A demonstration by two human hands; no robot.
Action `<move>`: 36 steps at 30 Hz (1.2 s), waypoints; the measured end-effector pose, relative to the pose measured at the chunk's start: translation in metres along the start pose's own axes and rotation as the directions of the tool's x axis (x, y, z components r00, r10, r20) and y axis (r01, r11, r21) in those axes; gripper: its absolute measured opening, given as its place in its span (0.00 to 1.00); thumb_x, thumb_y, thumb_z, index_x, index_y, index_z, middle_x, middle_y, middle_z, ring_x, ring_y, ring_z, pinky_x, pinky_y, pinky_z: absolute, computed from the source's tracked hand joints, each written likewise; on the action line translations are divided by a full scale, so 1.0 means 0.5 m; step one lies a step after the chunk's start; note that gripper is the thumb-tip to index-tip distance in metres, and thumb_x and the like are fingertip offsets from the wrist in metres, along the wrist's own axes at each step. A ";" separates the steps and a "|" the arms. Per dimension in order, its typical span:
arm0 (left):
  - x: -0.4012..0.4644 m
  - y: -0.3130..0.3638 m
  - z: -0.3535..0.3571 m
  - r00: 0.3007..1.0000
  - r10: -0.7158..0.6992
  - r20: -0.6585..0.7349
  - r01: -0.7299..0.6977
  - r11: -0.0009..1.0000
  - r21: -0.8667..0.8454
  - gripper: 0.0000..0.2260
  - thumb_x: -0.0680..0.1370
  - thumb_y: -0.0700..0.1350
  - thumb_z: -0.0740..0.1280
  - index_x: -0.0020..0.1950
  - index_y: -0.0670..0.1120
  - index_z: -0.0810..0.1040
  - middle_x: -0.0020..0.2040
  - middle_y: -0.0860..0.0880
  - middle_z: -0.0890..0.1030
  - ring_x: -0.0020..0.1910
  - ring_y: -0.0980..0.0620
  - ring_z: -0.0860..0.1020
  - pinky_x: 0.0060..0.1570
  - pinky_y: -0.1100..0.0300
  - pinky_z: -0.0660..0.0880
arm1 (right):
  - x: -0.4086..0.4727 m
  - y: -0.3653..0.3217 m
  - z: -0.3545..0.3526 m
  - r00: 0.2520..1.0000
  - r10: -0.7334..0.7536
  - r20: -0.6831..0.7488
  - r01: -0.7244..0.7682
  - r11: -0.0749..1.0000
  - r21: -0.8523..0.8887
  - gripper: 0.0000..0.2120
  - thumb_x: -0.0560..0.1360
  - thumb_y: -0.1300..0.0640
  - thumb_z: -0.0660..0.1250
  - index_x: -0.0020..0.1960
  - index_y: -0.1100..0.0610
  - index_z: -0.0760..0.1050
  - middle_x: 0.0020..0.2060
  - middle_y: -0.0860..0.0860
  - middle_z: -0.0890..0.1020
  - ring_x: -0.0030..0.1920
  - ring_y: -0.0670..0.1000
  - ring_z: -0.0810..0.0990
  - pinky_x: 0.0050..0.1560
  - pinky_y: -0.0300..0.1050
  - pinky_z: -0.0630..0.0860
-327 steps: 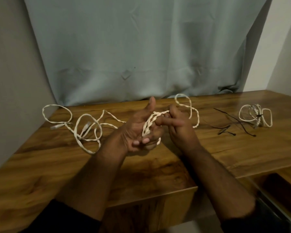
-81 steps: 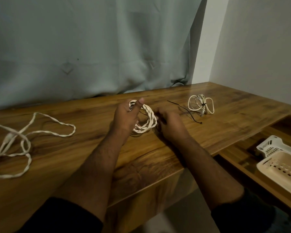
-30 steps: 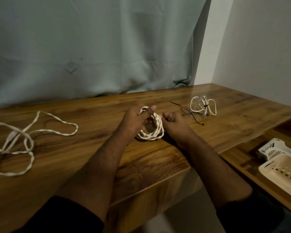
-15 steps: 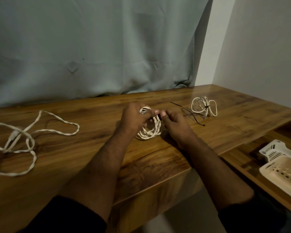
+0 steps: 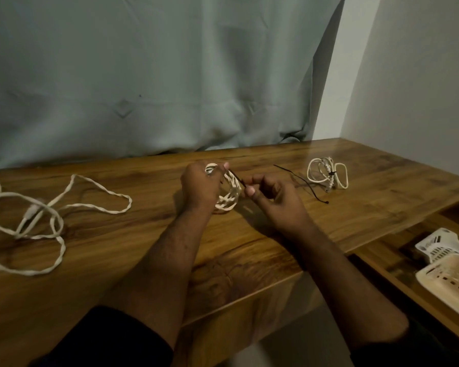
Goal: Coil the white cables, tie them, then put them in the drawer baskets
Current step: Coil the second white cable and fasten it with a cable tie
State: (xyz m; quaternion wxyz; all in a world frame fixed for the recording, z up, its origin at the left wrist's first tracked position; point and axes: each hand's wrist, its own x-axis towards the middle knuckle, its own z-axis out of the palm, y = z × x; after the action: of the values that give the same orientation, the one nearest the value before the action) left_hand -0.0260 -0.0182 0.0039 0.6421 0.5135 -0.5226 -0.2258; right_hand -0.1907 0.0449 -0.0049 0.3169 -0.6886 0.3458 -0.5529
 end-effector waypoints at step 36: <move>-0.039 0.018 0.039 0.958 0.044 0.284 0.025 0.971 -0.237 0.14 0.81 0.49 0.71 0.55 0.38 0.81 0.38 0.48 0.82 0.34 0.57 0.79 0.31 0.66 0.73 | -0.006 -0.023 0.024 0.865 -0.486 -0.122 0.134 0.458 -0.879 0.14 0.74 0.45 0.64 0.52 0.52 0.81 0.41 0.48 0.84 0.47 0.56 0.78 0.48 0.51 0.70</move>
State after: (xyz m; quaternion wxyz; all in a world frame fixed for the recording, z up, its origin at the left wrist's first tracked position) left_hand -0.0529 -0.0070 0.0021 0.6175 0.3919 -0.5817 -0.3560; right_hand -0.1779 0.0545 0.0007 -0.2356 -0.6928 0.4870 -0.4768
